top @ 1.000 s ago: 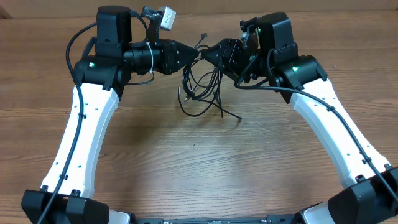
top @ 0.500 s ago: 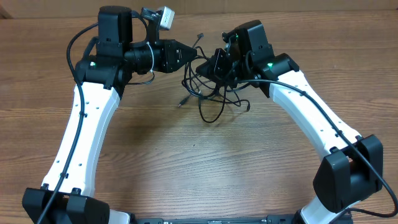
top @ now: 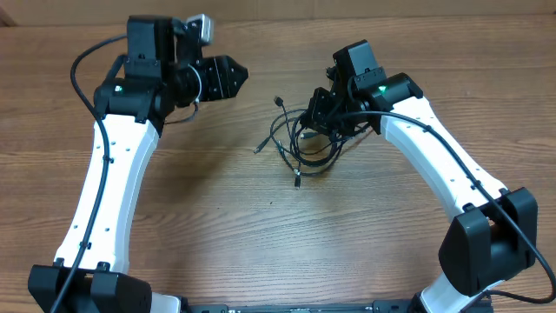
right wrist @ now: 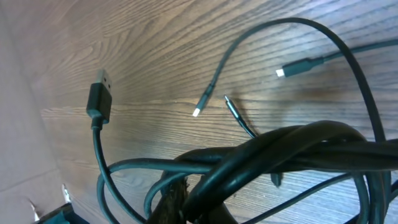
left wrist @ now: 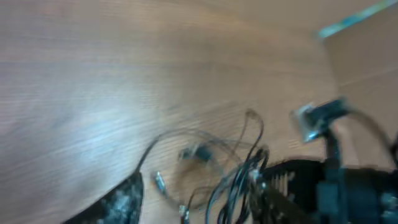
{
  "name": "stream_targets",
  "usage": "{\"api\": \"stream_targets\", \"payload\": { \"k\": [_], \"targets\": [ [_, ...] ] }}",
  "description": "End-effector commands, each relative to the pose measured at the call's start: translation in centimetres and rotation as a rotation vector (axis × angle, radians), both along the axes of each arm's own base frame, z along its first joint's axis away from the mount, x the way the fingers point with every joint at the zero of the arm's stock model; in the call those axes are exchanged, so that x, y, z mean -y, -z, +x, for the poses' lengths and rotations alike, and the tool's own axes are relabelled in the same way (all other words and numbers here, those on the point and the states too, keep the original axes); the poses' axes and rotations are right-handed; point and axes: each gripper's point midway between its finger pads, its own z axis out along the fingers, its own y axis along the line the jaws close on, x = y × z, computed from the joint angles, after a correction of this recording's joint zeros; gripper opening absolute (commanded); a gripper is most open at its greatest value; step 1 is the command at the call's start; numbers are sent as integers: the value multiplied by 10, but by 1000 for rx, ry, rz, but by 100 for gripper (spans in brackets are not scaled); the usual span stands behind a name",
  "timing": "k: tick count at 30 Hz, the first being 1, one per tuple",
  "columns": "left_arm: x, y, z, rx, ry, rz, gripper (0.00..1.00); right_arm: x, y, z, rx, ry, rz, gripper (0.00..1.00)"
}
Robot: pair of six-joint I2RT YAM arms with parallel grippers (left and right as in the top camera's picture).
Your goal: Untangle cables
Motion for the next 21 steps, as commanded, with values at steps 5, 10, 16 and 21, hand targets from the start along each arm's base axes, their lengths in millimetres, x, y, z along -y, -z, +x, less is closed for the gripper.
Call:
{"api": "stream_targets", "payload": {
  "k": [5,10,16,21],
  "targets": [
    [3,32,-23,-102,114,89,59,-6,-7,-4,19,-62,33,4],
    [41,39,-28,-50,389,-55,59,1,1,-18,49,-206,-36,4],
    [72,70,-25,-103,485,-120,56,11,9,-28,48,-280,-105,4],
    [90,88,-32,-150,526,-115,52,13,10,-28,48,-277,-113,4]
  ]
}}
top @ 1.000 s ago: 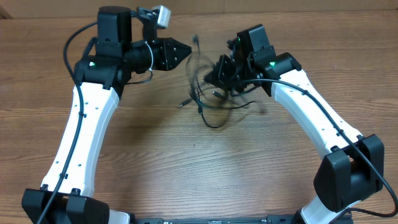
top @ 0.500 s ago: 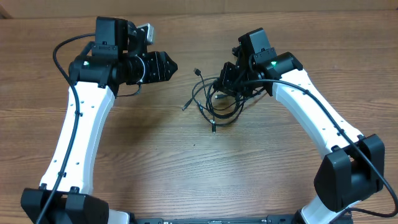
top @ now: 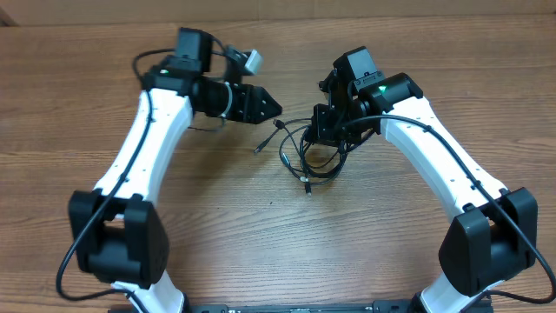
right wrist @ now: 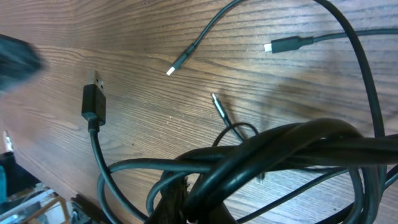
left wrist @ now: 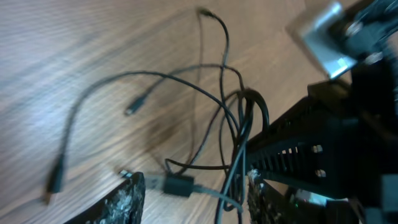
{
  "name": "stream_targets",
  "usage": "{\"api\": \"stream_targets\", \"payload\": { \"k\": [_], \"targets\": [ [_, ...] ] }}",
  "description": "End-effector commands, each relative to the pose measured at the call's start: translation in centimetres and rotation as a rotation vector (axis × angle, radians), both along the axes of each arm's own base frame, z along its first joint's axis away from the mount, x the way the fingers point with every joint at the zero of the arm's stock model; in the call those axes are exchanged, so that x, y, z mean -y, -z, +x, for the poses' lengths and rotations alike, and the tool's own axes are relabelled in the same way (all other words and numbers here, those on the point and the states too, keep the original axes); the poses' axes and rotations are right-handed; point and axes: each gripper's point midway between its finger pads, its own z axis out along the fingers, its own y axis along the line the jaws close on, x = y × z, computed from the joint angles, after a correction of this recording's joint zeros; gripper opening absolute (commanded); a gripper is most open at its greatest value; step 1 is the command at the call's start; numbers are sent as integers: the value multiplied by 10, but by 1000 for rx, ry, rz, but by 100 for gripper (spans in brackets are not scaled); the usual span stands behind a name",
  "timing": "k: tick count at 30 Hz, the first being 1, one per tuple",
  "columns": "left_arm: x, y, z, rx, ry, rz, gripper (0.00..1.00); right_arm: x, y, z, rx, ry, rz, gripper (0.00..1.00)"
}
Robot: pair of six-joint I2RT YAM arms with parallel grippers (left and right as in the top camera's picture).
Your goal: Untangle cables
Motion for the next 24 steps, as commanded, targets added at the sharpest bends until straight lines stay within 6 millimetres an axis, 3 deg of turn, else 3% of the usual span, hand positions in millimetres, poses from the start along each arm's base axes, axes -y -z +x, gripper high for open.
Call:
{"api": "stream_targets", "payload": {
  "k": [1,5,7,11,15,20,24],
  "targets": [
    [18,0,-7,9,69,-28,53,2,-3,3,37,-23,-14,4],
    [23,3,-11,9,82,-9,53,2,-3,3,36,-23,-14,4],
    [26,4,-14,-2,86,-8,43,2,-3,3,33,-15,-12,4],
    [21,18,-21,-75,34,86,45,1,-4,8,-12,95,9,4],
    [-6,39,-12,-138,-124,250,47,-2,-9,23,-45,271,54,4],
    [-41,43,3,-154,-274,330,47,2,-5,40,10,430,-14,4],
    [-82,51,10,-161,-388,448,48,-21,-3,38,21,419,4,4]
  ]
}}
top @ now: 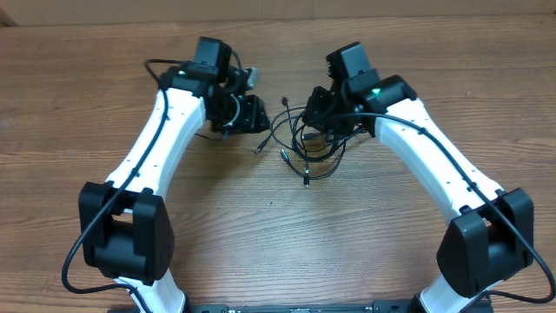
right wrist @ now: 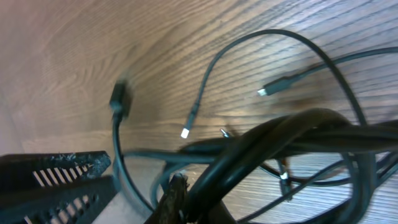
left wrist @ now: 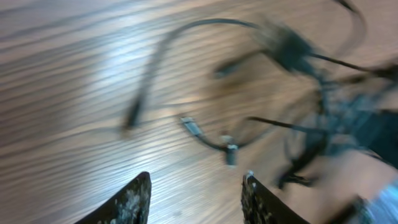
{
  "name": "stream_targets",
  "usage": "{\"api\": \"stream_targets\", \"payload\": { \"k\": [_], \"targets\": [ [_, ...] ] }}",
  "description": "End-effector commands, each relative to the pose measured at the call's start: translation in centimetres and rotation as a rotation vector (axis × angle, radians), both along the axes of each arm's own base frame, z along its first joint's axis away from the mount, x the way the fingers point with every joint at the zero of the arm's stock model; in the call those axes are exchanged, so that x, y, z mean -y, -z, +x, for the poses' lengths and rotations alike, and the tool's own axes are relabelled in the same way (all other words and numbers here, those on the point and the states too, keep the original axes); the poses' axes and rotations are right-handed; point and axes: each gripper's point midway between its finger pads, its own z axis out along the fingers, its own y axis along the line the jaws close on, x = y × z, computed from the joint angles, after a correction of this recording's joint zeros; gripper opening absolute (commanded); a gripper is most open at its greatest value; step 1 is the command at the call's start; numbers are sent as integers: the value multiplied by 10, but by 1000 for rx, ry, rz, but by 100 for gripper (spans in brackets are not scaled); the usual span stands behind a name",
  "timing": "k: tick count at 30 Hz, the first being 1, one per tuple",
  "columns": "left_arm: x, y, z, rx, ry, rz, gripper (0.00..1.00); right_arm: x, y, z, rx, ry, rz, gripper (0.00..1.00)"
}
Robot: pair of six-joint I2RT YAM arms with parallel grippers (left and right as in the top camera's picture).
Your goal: Untangle cables
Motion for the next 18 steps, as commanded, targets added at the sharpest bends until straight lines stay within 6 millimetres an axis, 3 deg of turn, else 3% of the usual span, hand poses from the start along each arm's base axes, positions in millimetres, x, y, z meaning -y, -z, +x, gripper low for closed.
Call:
{"api": "stream_targets", "payload": {
  "k": [1,6,10,11,12,13,15,16,18],
  "targets": [
    [-47,3,13,14,-143,150,48,-17,5,-1,-7,65,-8,4],
    [-69,2,15,15,-180,185,47,-40,16,0,9,65,-10,4],
    [-71,-5,13,44,-140,193,47,-44,20,3,10,74,1,9],
    [-71,-6,12,45,-139,194,48,-43,19,5,11,77,2,16],
    [-71,-8,11,49,-130,195,48,-41,19,7,11,83,6,49],
    [-71,-8,11,49,-126,195,47,-39,19,7,6,84,10,68],
    [-64,-9,9,46,-109,173,48,-29,21,7,-19,91,2,93],
    [-60,-9,8,47,-98,162,48,-25,22,7,-24,82,-1,100],
    [-48,-11,7,59,-57,136,48,-7,22,9,-54,94,-14,100]
  ]
}}
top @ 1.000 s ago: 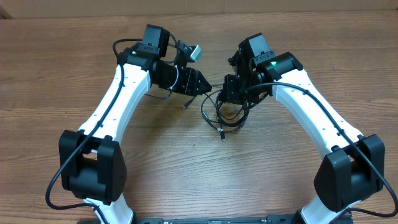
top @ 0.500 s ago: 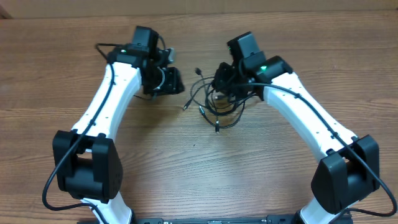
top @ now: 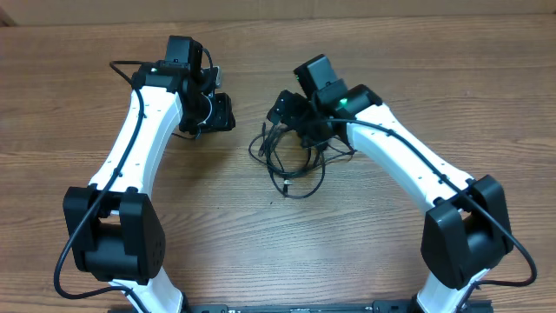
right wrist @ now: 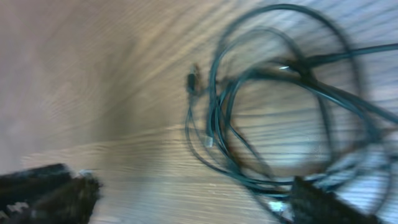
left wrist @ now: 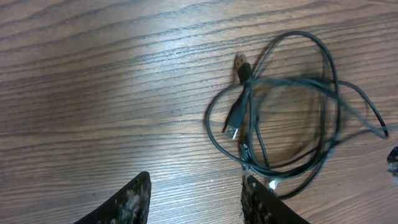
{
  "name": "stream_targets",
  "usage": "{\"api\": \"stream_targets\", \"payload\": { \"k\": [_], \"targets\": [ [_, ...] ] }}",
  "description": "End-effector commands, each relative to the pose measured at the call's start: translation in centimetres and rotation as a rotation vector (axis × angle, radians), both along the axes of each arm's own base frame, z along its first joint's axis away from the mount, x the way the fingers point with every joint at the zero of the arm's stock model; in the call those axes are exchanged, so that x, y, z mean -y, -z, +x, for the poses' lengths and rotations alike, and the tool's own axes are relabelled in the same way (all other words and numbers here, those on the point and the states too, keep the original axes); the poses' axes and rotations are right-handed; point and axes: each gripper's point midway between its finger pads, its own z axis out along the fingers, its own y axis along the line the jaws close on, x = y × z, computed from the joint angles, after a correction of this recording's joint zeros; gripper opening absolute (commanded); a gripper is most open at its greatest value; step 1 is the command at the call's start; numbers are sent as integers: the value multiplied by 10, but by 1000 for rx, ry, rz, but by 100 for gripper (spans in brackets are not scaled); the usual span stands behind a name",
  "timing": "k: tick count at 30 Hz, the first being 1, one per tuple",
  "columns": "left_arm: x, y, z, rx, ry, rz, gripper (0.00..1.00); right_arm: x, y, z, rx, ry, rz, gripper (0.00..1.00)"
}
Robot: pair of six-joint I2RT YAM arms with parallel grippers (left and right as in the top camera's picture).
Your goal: Untangle cables
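A tangle of thin black cables (top: 291, 161) lies loose on the wooden table (top: 391, 261) in the overhead view. My right gripper (top: 288, 109) hovers just behind it. In the blurred right wrist view it (right wrist: 193, 199) stands wide open, with the cable loops (right wrist: 273, 106) spread on the wood ahead of its fingers. My left gripper (top: 222, 113) is off to the left of the tangle. It (left wrist: 196, 199) is open and empty, with a looped cable and its USB plug (left wrist: 239, 115) ahead of it.
The table's back edge (top: 417, 16) runs just behind both arms. My left arm's own cable (top: 122, 65) loops out behind its wrist. The tangle lies between the two arms, mid table.
My right gripper, then shut on the thick bundle, is now open, and the cables lie on the table. It has shifted left. My left gripper has drawn back to the left, still open.
At first my right gripper held the cable bundle at the back right while my left gripper was far to the left. The open left gripper then came up close to the tangle. Now the bundle is let go and lies further left.
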Motion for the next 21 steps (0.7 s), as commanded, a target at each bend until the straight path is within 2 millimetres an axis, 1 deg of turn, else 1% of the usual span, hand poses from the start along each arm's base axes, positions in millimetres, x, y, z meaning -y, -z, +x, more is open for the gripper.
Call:
{"api": "stream_targets", "payload": {
  "k": [1,2,3,4,5,7,8,11,12,13,15,17,19,21],
  "targets": [
    [27,-21,-3,65,108,-56,48,33,-7,11,-17,31,-11,100],
    [38,-22,-4,77,144,-69,48,45,-9,14,-26,41,-22,100],
    [43,-23,-4,83,159,-73,48,52,-11,16,-29,47,-29,100],
    [57,-25,-5,101,198,-85,49,70,-15,20,-34,59,-45,100],
    [66,-26,-5,115,220,-93,50,87,-18,24,-39,74,-57,100],
    [88,-30,-4,157,275,-103,54,110,-22,28,-51,98,-72,100],
    [110,-31,-4,198,337,-111,56,134,-22,30,-62,121,-87,100],
    [149,-26,-7,249,442,-121,58,164,-19,29,-92,160,-102,100],
    [156,-23,-8,257,467,-122,58,170,-18,29,-99,170,-104,100],
    [173,-13,-11,263,518,-119,59,180,-18,28,-107,179,-110,100],
    [188,1,-13,257,555,-118,58,187,-17,27,-114,182,-115,100],
    [197,18,-13,240,572,-116,58,187,-17,27,-108,167,-119,100],
    [200,37,-12,218,571,-93,55,187,-17,27,-105,160,-124,100],
    [196,53,-8,191,529,-52,54,187,-17,26,-107,159,-124,100]
  ]
}}
